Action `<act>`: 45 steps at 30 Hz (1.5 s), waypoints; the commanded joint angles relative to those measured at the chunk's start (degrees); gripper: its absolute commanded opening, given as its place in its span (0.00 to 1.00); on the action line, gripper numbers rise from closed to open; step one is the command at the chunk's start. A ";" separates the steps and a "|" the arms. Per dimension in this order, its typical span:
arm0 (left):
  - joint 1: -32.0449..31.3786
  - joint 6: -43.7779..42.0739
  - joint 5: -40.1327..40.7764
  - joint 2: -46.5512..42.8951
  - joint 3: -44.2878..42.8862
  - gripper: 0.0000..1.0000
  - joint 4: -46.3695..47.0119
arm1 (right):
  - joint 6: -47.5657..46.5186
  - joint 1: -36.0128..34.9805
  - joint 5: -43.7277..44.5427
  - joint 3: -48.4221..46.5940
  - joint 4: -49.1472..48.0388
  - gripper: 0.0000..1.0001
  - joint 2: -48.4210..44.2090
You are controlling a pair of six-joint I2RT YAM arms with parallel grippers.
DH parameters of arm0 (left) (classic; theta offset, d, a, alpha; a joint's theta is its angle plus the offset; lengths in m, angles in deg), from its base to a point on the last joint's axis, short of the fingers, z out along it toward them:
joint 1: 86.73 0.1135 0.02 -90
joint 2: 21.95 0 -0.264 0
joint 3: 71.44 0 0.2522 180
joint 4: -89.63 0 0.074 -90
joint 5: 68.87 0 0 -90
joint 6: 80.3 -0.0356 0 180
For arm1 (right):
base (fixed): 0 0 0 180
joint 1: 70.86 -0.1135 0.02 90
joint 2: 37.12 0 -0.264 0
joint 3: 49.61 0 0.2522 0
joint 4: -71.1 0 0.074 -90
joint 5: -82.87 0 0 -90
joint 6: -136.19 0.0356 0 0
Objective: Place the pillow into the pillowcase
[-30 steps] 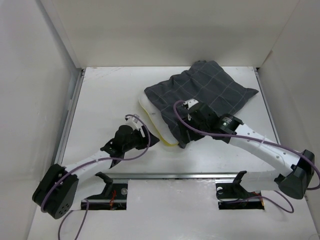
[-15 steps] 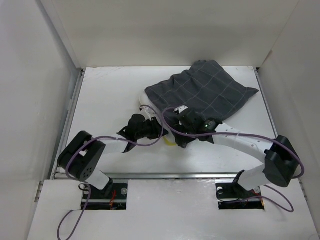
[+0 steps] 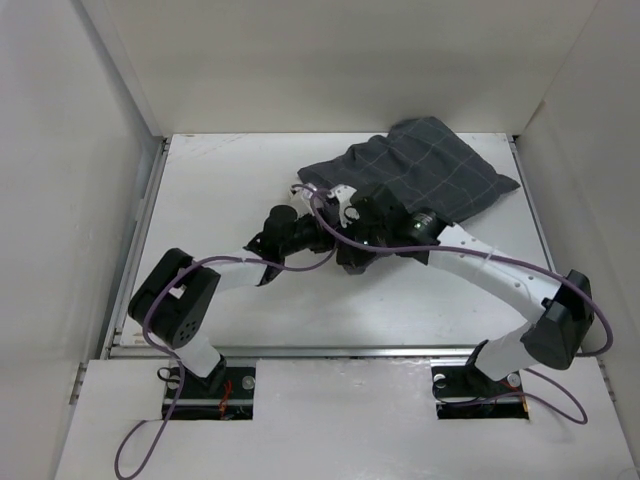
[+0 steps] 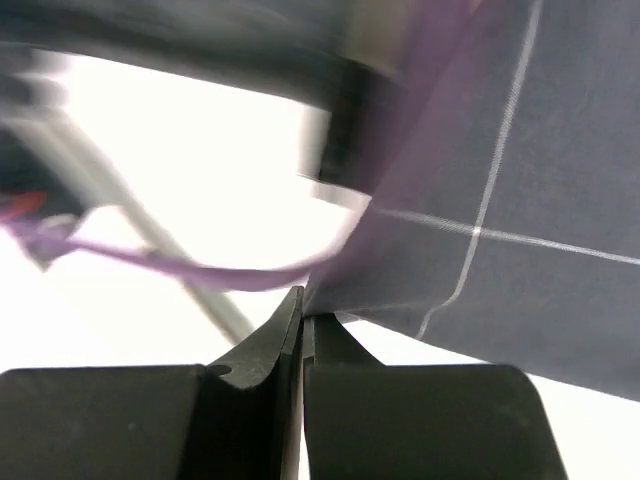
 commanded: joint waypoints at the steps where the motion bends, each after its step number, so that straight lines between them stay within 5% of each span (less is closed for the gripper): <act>1: -1.44 3.21 -1.81 -3.61 -4.94 0.00 11.93 | -5.71 -1.21 -24.51 -10.64 -3.68 0.00 -2.51; 5: -4.51 4.99 2.92 -2.91 -6.18 0.00 15.37 | -9.05 -1.21 -39.29 -17.24 -4.30 0.00 -0.23; 12: -5.05 6.92 4.53 -0.71 -1.88 0.01 19.94 | -10.56 0.28 -40.02 -17.26 -2.98 0.00 1.27; 14: -5.05 5.62 1.81 -1.49 1.19 0.46 19.34 | -10.56 1.42 -38.18 -14.55 -1.67 0.21 0.48; 15: -5.05 5.61 1.01 -2.46 2.77 0.52 18.46 | -10.56 1.42 -37.21 -13.48 -1.66 0.31 -0.83; 16: -4.53 5.61 1.00 -5.42 6.09 0.55 17.06 | -10.04 1.42 -35.81 -12.34 -0.79 0.53 -1.53; 17: -4.52 4.47 1.00 -7.28 7.87 0.67 14.00 | -10.03 1.95 -33.01 -9.89 -0.78 0.59 -2.41; 20: -3.82 0.26 6.96 -16.33 11.65 0.80 -0.37 | -8.02 2.47 -26.34 -6.10 0.35 0.78 -7.42; 23: -2.59 -3.87 14.08 -25.99 13.06 0.83 -13.93 | -4.76 3.26 -19.56 -2.49 0.89 0.86 -13.39; 26: -2.06 -4.50 21.46 -35.32 14.13 0.83 -19.59 | 0.24 5.20 -8.23 0.14 2.47 0.90 -18.06; 30: 0.22 -6.08 27.89 -39.03 13.18 0.98 -21.45 | 7.62 9.32 4.36 3.57 5.19 0.93 -19.38; 34: 4.35 -10.56 24.31 -29.48 3.43 1.00 -23.20 | 11.94 17.05 5.68 5.69 5.72 0.94 -15.61; 40: 7.78 -17.15 11.65 -3.05 -16.26 1.00 -27.16 | 13.79 21.37 7.71 10.51 2.65 0.94 -10.78; 45: 8.40 -18.82 5.58 10.00 -28.84 1.00 -26.37 | 13.79 24.71 7.10 12.37 -2.80 0.94 -7.26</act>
